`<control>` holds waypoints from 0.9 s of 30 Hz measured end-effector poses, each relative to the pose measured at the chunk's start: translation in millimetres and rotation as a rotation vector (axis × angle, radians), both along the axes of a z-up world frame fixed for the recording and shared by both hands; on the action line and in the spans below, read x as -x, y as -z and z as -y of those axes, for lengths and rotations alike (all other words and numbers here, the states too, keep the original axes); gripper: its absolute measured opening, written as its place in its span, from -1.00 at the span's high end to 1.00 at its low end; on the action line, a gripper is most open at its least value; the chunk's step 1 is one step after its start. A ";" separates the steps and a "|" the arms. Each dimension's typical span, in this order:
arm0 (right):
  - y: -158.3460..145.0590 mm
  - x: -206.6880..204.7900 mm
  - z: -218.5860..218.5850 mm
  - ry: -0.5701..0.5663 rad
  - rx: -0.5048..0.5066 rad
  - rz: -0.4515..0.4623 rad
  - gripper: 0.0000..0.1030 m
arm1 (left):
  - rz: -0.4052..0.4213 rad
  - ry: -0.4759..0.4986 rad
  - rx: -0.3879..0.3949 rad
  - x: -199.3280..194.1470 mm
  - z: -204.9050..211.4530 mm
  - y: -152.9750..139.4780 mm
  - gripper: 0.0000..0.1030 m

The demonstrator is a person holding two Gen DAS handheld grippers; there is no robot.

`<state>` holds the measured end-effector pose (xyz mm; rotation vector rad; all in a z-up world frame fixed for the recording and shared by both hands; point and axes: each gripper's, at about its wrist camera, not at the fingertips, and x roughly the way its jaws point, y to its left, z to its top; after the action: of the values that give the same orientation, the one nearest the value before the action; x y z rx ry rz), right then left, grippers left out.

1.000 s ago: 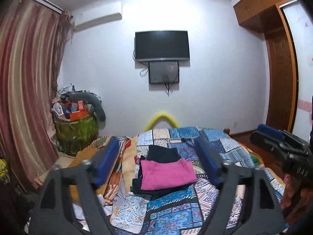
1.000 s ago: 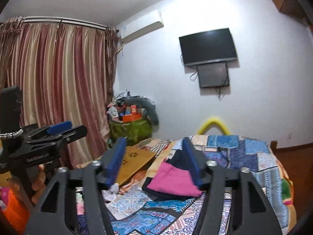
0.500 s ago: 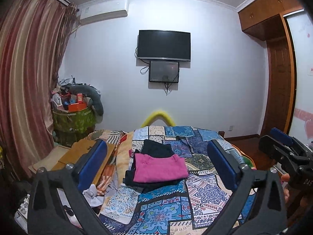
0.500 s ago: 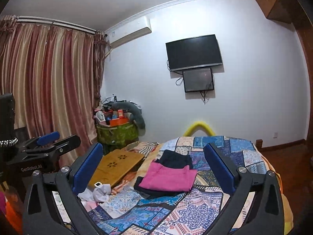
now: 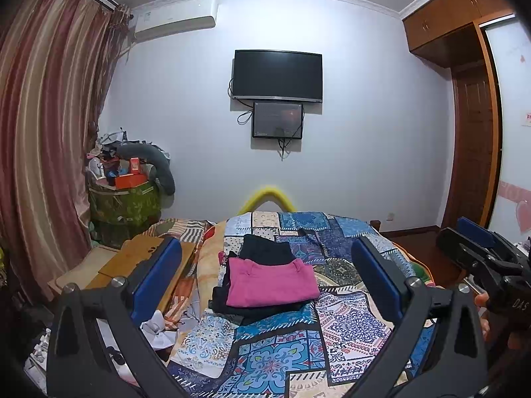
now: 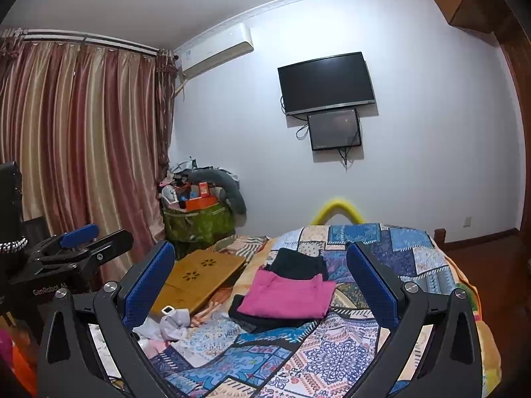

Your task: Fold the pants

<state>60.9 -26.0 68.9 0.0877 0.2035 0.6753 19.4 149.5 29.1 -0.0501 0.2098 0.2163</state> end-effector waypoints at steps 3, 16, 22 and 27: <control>-1.2 -1.5 1.0 0.003 -0.001 -0.004 -1.00 | -0.002 0.001 0.001 -1.2 -0.1 1.7 -1.00; -1.1 0.8 1.6 0.006 -0.005 -0.012 -1.00 | -0.007 -0.003 0.012 -3.5 -3.3 4.5 -1.00; -1.2 0.5 2.6 0.009 -0.005 -0.013 -1.00 | -0.008 0.003 0.018 -4.7 -3.4 4.2 -1.00; -2.0 -0.1 3.5 0.010 -0.008 -0.017 -1.00 | -0.010 0.007 0.021 -5.2 -3.5 4.6 -1.00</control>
<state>61.0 -29.5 70.9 0.1022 0.2168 0.6658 24.6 153.1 24.5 -0.0688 0.2222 0.2073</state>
